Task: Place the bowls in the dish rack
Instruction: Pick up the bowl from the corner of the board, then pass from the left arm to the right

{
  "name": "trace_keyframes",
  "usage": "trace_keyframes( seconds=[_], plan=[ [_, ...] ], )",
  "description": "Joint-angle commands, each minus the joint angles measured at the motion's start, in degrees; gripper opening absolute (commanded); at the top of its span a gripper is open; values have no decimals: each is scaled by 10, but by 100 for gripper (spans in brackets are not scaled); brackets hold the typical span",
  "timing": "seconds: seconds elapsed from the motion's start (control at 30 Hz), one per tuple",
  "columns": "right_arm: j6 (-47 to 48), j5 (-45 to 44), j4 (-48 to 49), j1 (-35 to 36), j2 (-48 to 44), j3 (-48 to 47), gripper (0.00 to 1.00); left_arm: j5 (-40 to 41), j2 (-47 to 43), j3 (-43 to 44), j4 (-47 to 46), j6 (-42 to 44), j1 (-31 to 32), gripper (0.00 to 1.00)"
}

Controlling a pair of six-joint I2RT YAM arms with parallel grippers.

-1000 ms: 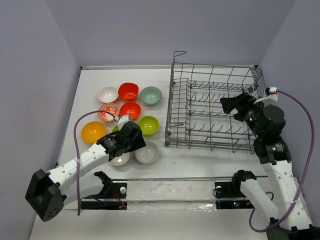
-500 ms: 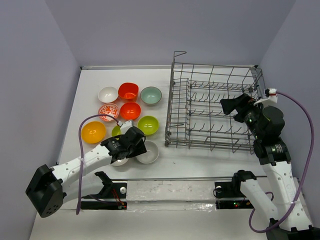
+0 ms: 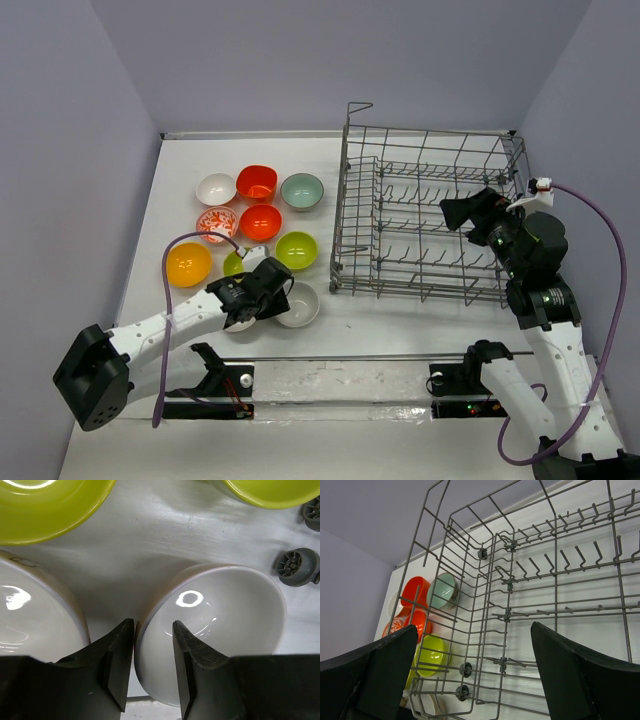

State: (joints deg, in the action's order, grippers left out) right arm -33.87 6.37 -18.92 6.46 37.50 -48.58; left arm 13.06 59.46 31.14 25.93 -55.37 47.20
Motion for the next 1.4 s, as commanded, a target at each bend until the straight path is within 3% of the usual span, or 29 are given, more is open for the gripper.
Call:
trace_keyframes(
  seconds=[0.0,0.33,0.53,0.9,1.37],
  plan=[
    [8,-4,13,3,-6,-1,100,8,4,-9,-5,-10,4,45],
    [7,1,13,3,-1,-10,100,5,6,-13,-11,-5,6,28],
    [6,4,9,3,5,-20,100,3,2,-15,-13,-5,8,0],
    [19,50,-31,3,42,-62,100,8,-78,35,41,-6,10,0],
    [46,154,-99,3,159,-212,96,103,-82,264,173,31,10,0]
  ],
)
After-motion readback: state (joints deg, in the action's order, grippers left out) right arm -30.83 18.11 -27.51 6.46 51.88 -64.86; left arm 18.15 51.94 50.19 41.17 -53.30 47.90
